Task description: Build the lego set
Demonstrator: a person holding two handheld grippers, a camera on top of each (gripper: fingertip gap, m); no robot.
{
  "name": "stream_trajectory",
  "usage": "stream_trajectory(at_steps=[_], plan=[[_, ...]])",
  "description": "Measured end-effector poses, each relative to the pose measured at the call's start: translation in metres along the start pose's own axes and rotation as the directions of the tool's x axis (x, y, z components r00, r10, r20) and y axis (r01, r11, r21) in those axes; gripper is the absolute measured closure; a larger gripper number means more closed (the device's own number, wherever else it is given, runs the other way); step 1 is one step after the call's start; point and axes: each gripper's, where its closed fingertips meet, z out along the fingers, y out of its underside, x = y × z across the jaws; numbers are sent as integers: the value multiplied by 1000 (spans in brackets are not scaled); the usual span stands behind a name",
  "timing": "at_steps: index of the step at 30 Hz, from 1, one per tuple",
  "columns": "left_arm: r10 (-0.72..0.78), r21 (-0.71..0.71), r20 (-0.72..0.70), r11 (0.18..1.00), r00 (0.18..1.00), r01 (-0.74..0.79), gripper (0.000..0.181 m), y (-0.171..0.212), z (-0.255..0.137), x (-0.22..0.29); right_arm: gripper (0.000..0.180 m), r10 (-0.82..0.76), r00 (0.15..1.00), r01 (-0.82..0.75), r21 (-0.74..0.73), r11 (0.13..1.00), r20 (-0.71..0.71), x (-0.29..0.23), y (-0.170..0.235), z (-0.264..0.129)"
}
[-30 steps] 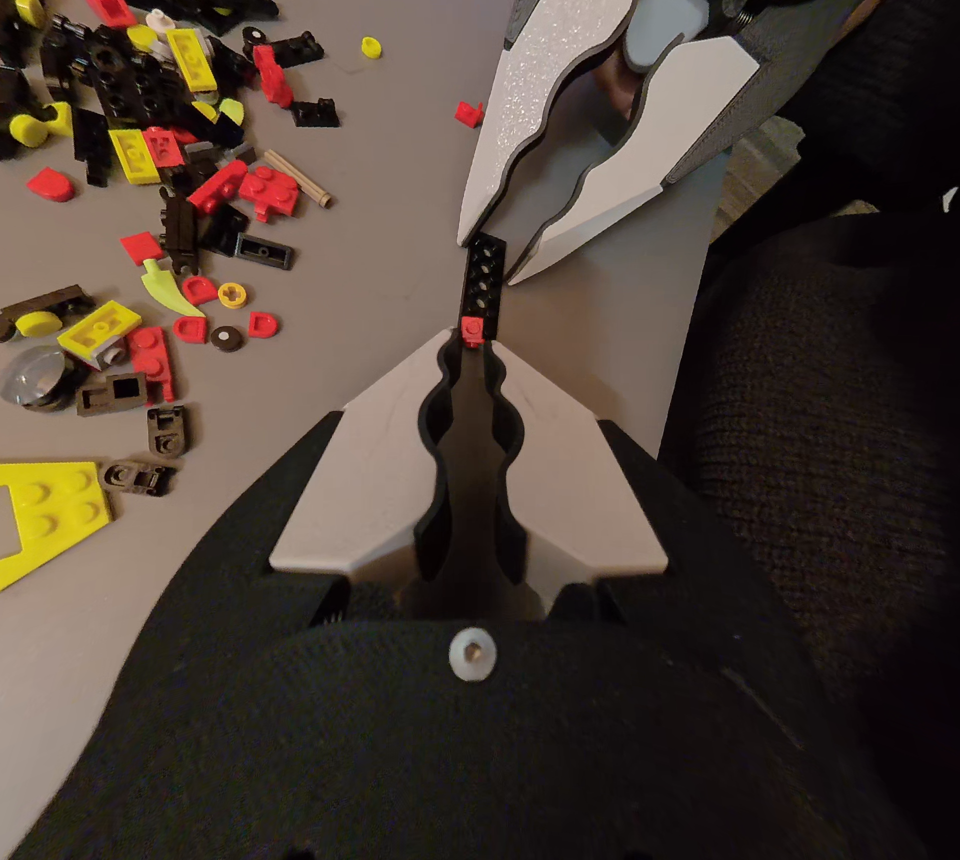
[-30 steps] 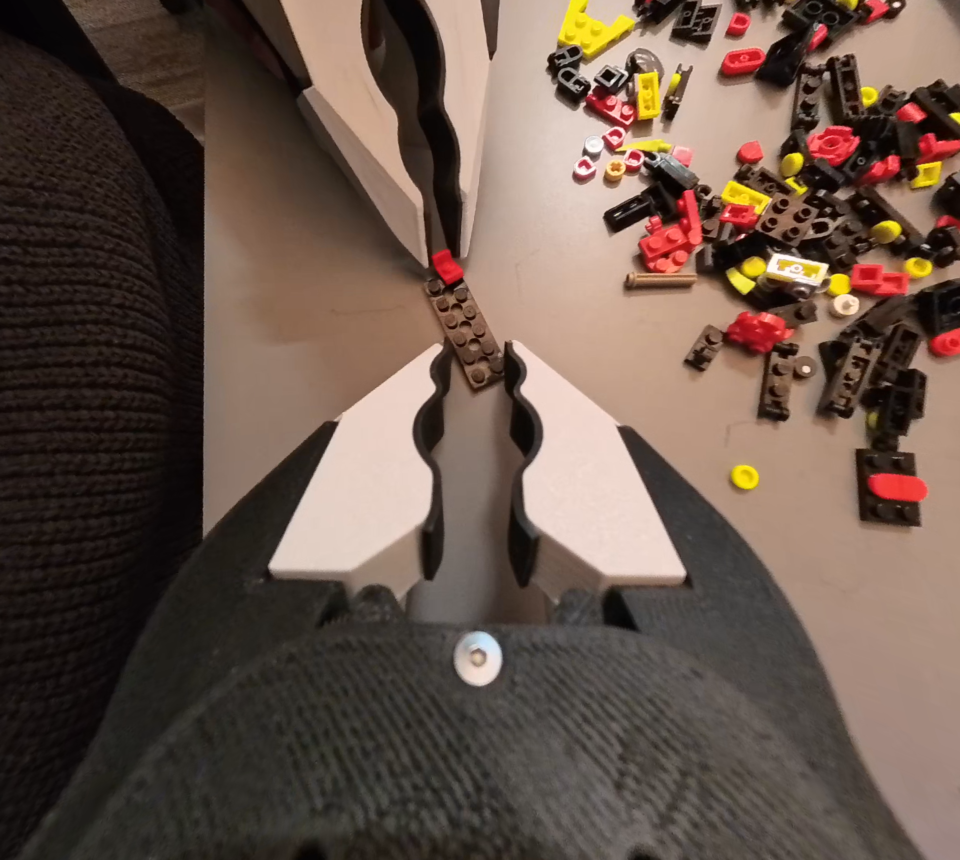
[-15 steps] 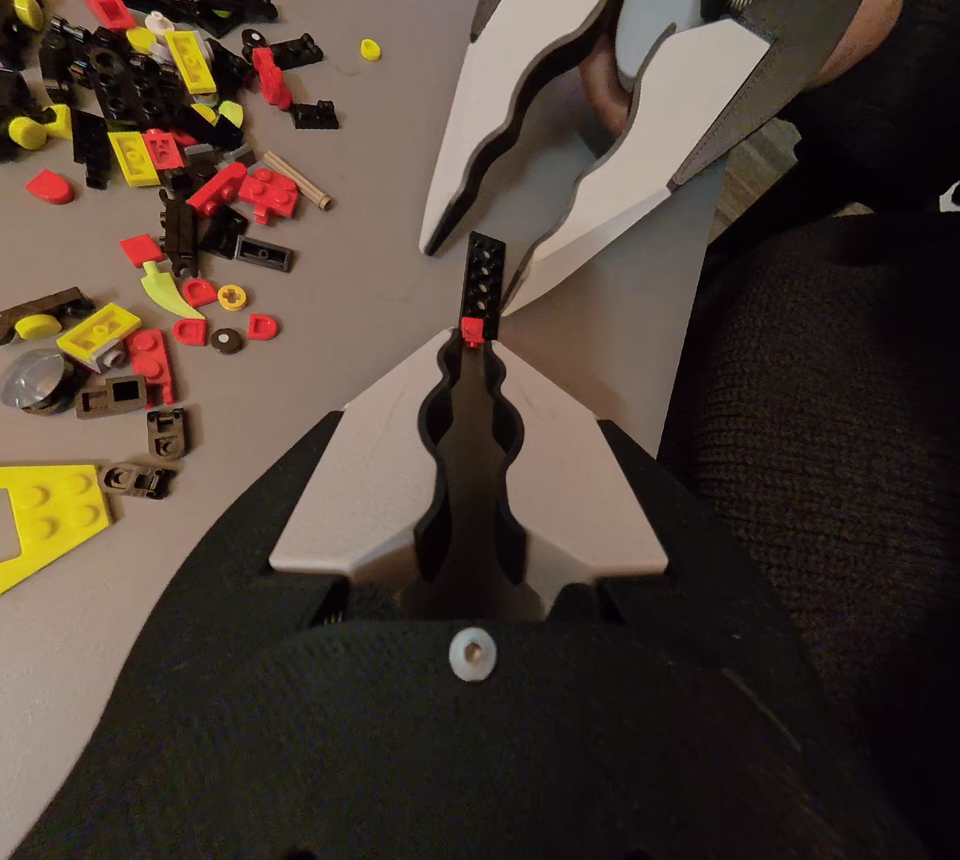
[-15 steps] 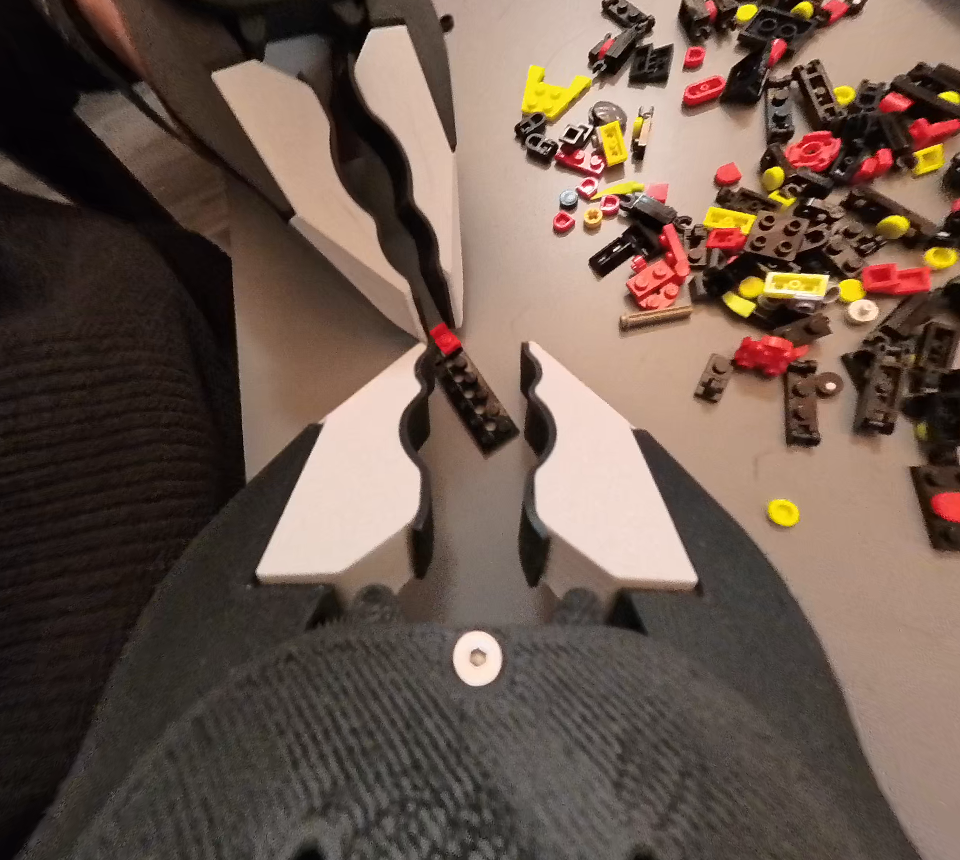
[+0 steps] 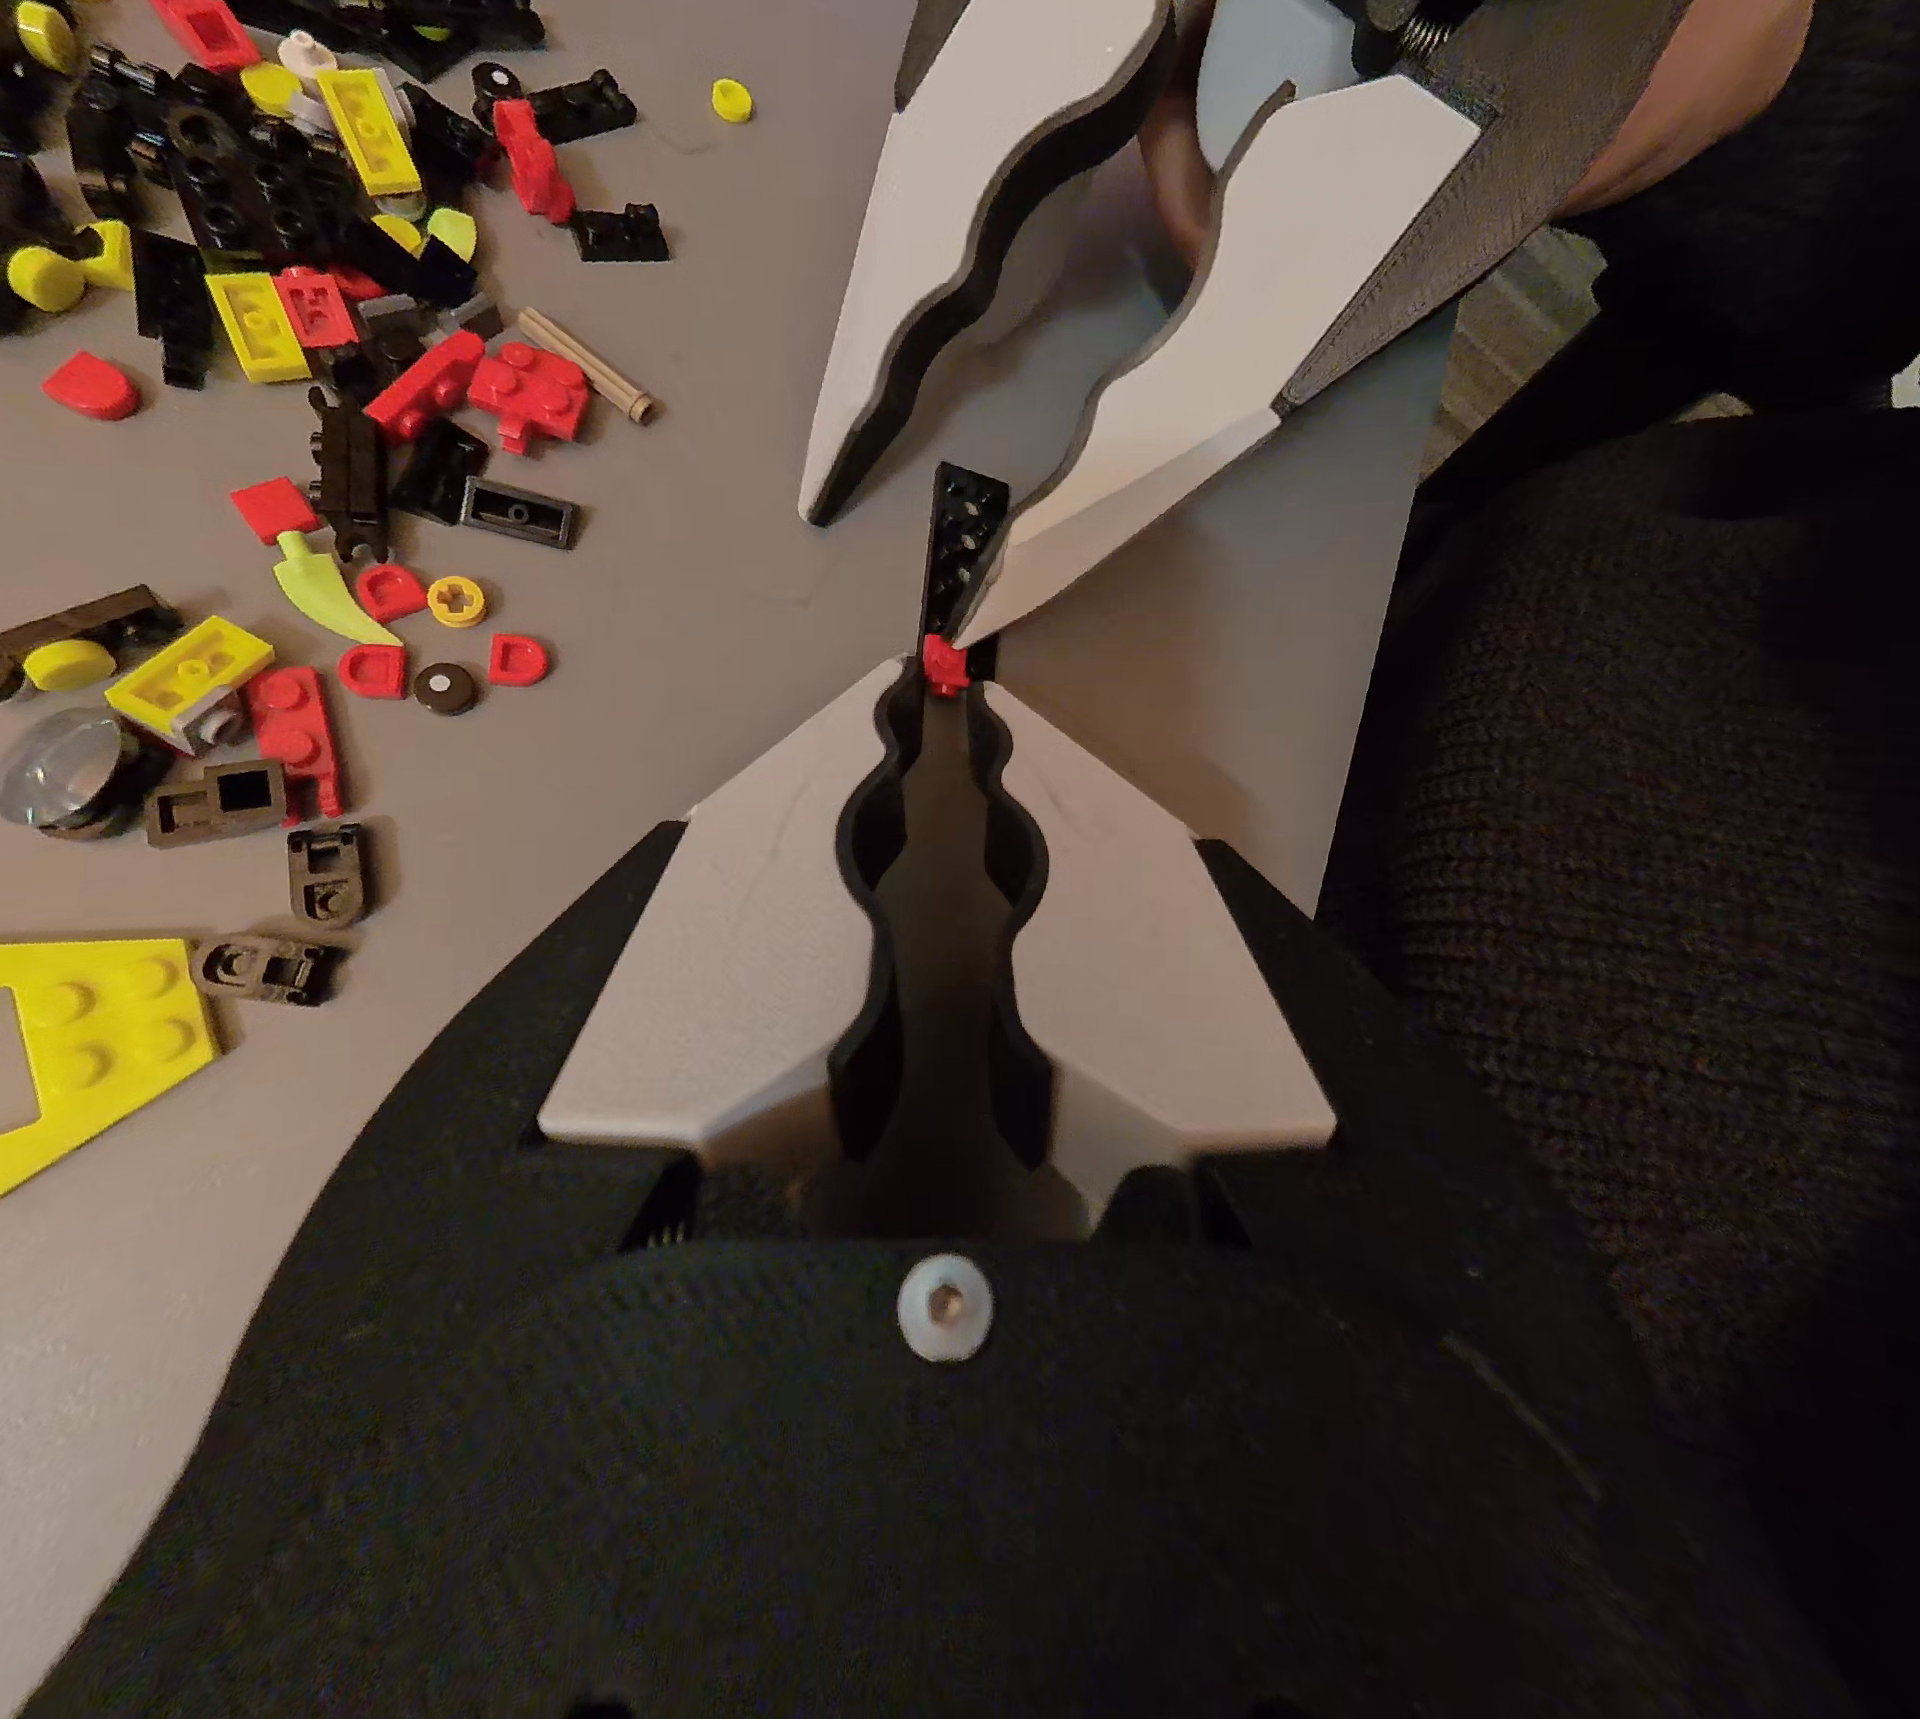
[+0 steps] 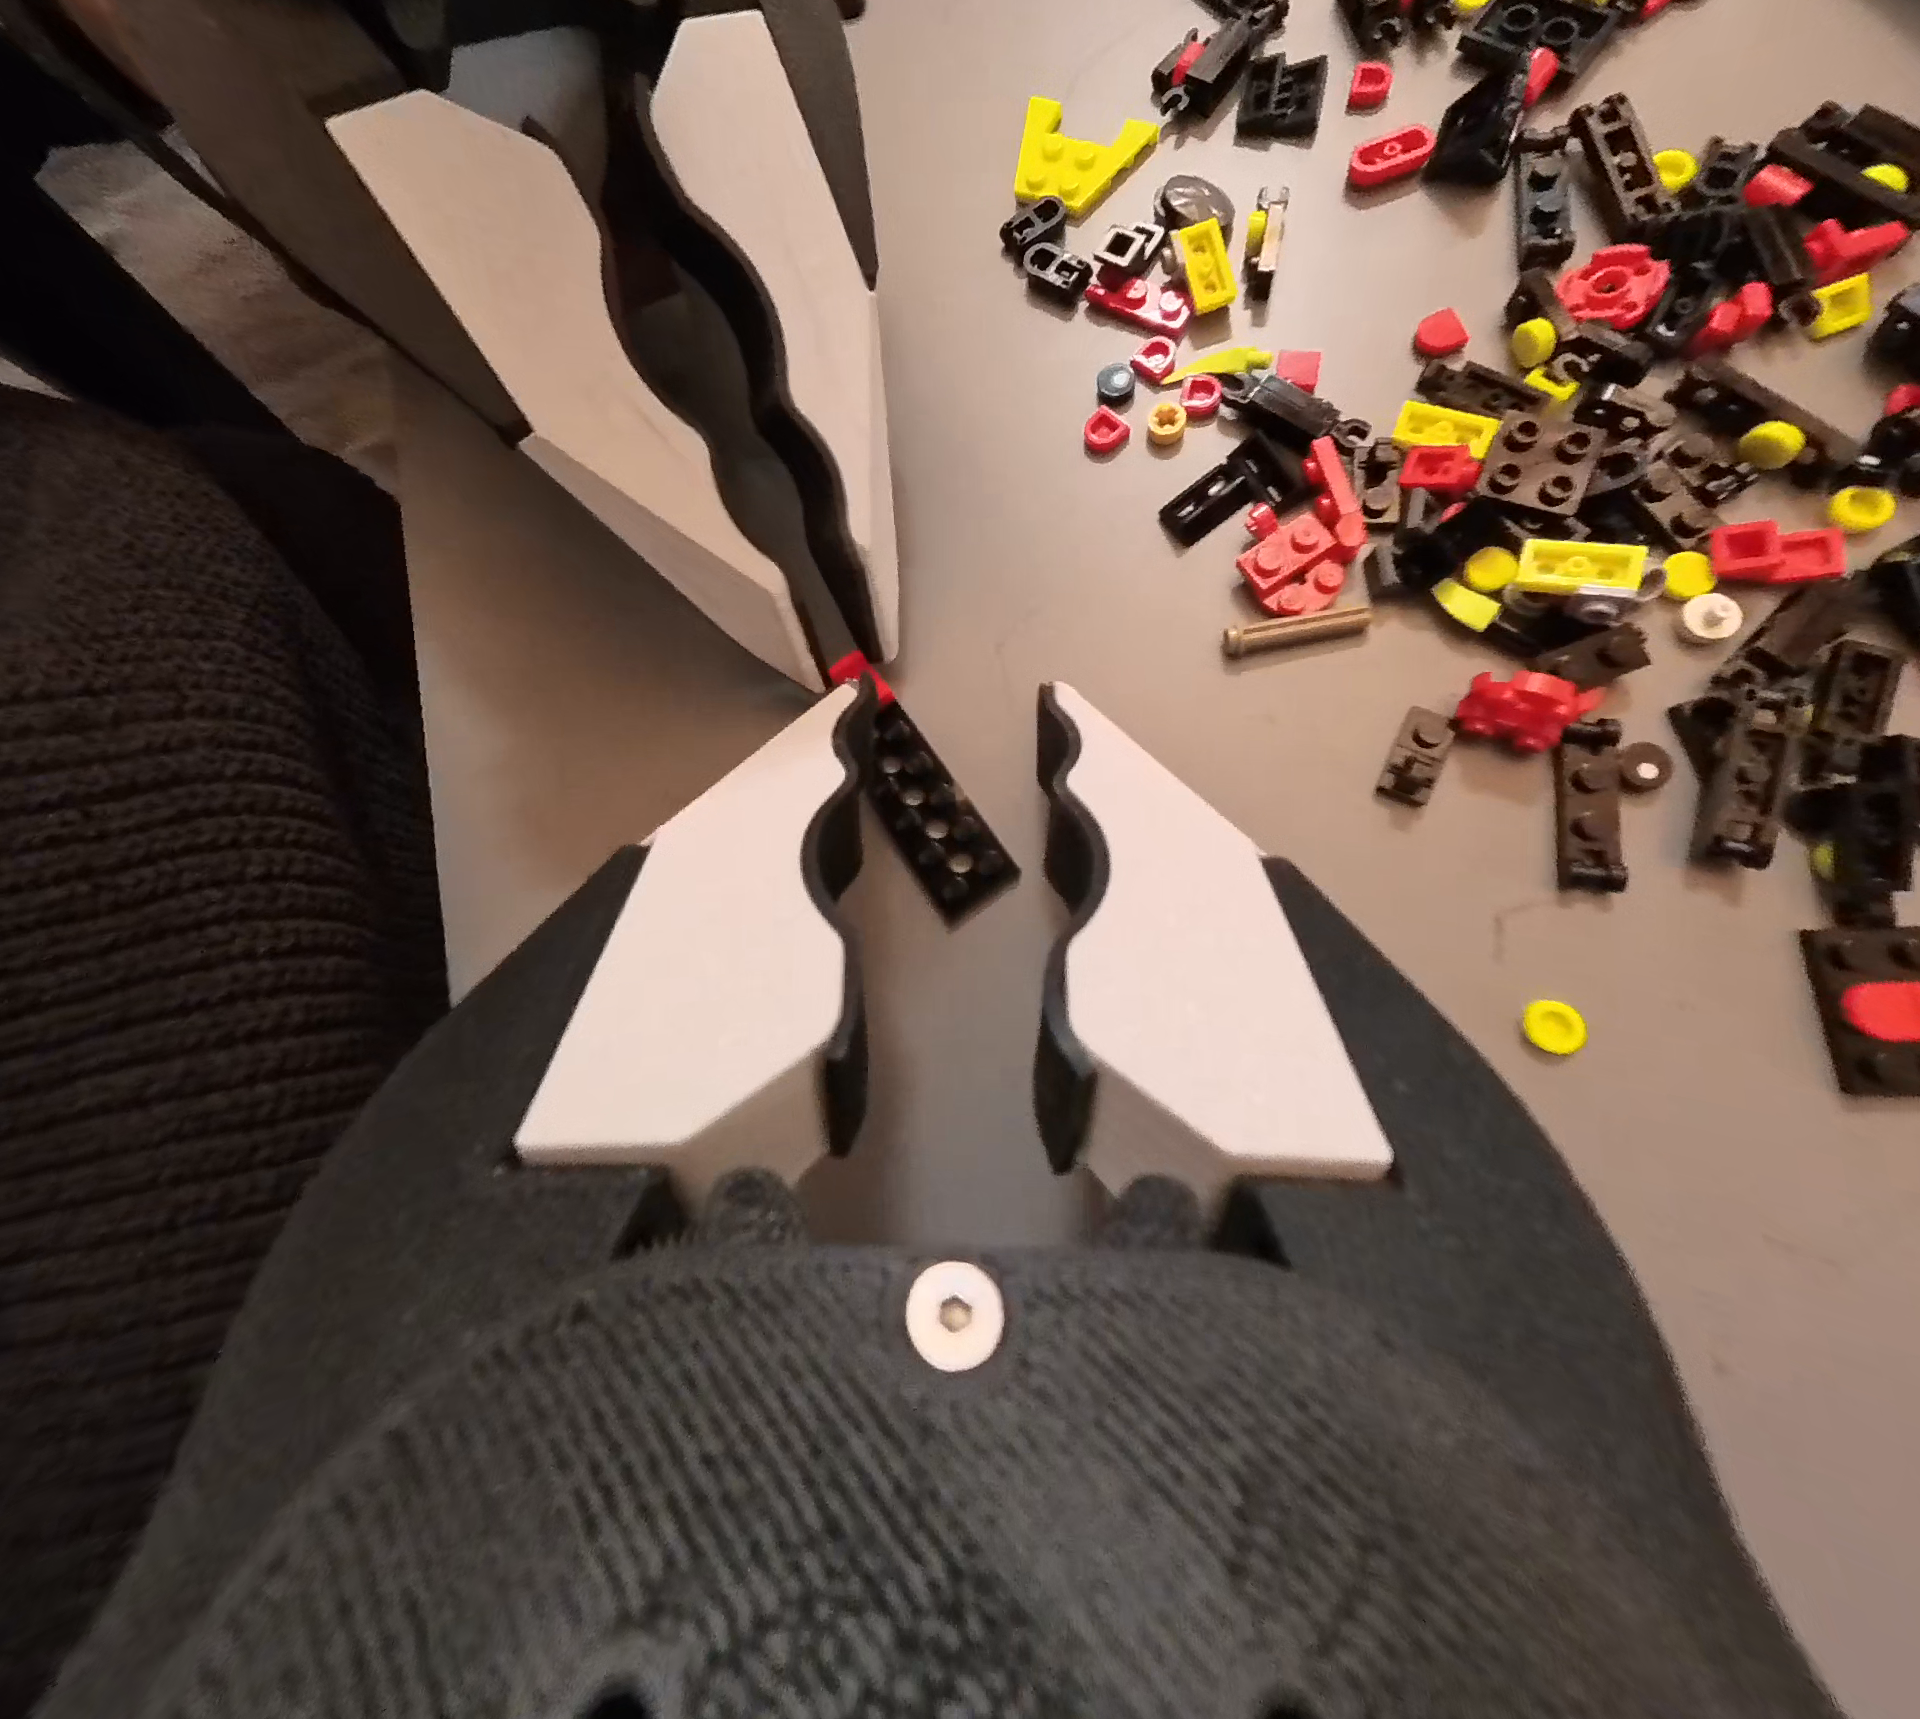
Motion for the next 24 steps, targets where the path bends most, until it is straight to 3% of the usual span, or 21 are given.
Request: stream_trajectory(at_steps=[6,13,24], plan=[[2,5,2,1000,1000,-2,175,-1,0,0,155,-41,999,41,-5,999,-4,-3,0,0],[-1,5,7,1000,1000,1,175,-1,0,-1,180,-89,996,89,-11,996,25,-15,0,1],[1,4,10,1000,1000,-1,175,-1,1,-1,180,-133,991,133,10,991,20,-14,-5,-7]])
